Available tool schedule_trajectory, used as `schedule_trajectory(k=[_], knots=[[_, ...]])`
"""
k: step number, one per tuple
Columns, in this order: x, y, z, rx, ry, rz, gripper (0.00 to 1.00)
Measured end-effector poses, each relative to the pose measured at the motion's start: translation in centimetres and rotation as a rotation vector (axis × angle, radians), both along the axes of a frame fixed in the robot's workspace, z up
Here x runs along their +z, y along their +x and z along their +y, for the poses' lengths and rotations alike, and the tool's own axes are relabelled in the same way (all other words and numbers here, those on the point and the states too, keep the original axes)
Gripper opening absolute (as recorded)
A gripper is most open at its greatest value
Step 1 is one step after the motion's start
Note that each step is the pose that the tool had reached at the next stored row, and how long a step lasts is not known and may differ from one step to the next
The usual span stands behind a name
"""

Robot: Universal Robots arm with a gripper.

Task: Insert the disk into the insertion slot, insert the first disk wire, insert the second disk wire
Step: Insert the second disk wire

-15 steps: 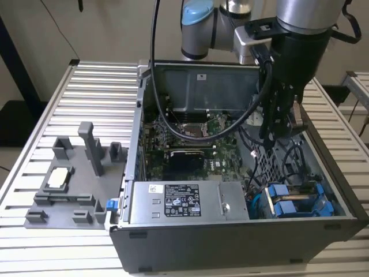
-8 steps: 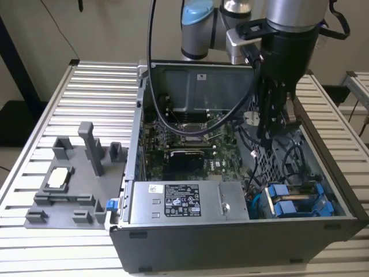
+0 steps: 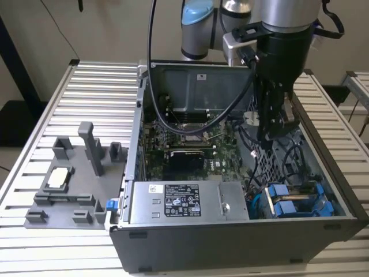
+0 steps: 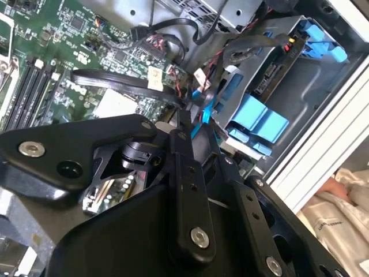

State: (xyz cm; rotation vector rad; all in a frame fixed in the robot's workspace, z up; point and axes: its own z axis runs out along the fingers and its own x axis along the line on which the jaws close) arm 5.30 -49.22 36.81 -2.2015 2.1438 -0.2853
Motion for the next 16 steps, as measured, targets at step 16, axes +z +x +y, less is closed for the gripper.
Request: schedule_trajectory(k=[16], knots=[[-0.99,-0.11,0.18,0.002,-0.0259,-0.0342,0.27]])
